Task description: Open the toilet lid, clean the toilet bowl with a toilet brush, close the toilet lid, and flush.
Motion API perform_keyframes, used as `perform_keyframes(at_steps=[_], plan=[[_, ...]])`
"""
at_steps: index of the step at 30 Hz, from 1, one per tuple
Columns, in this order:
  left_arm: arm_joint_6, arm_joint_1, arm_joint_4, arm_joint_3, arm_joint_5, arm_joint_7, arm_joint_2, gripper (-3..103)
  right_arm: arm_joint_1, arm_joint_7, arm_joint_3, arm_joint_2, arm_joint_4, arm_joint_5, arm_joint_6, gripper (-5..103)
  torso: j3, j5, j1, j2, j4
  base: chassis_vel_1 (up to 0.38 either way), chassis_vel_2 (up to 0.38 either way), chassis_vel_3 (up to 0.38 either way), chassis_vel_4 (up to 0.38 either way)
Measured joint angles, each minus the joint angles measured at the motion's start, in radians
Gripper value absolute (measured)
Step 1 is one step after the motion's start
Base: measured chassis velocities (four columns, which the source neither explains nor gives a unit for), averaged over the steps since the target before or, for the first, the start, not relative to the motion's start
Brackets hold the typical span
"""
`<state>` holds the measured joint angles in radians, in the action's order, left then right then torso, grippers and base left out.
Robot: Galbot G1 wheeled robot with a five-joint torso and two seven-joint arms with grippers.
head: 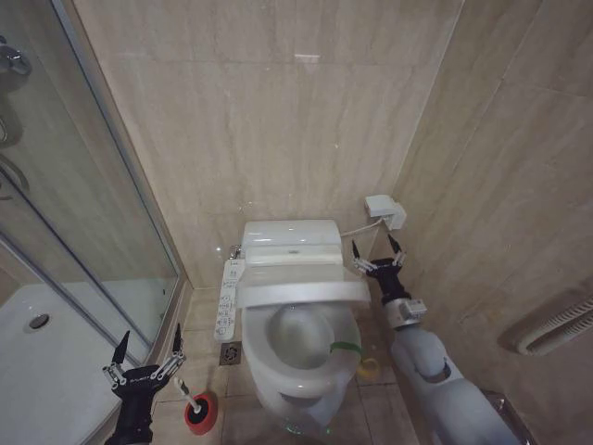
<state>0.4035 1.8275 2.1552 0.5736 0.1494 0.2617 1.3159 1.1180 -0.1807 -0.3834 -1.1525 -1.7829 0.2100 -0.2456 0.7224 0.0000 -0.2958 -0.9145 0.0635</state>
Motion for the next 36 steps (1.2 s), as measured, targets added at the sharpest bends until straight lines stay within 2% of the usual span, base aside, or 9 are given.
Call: perform_keyframes(at_steps=[15, 26, 36], plan=[[0.000, 0.000, 0.000, 0.000, 0.000, 0.000, 0.000, 97, 0.019, -0.067, -0.082, -0.055, -0.009, 0.003, 0.026, 100, 0.000, 0.0000, 0.000, 0.000, 0.0000, 0.000, 0.000, 0.000, 0.000], [0.000, 0.000, 0.000, 0.000, 0.000, 0.000, 0.000, 97, -0.019, -0.044, -0.118, -0.059, 0.061, 0.019, 0.030, 100, 0.000, 0.0001, 0.000, 0.000, 0.0001, 0.000, 0.000, 0.000, 0.000], [0.000, 0.000, 0.000, 0.000, 0.000, 0.000, 0.000, 97, 0.013, -0.047, -0.115, -0.065, 0.029, 0.043, 0.046, 100, 0.000, 0.0001, 0.000, 0.000, 0.0000, 0.000, 0.000, 0.000, 0.000]])
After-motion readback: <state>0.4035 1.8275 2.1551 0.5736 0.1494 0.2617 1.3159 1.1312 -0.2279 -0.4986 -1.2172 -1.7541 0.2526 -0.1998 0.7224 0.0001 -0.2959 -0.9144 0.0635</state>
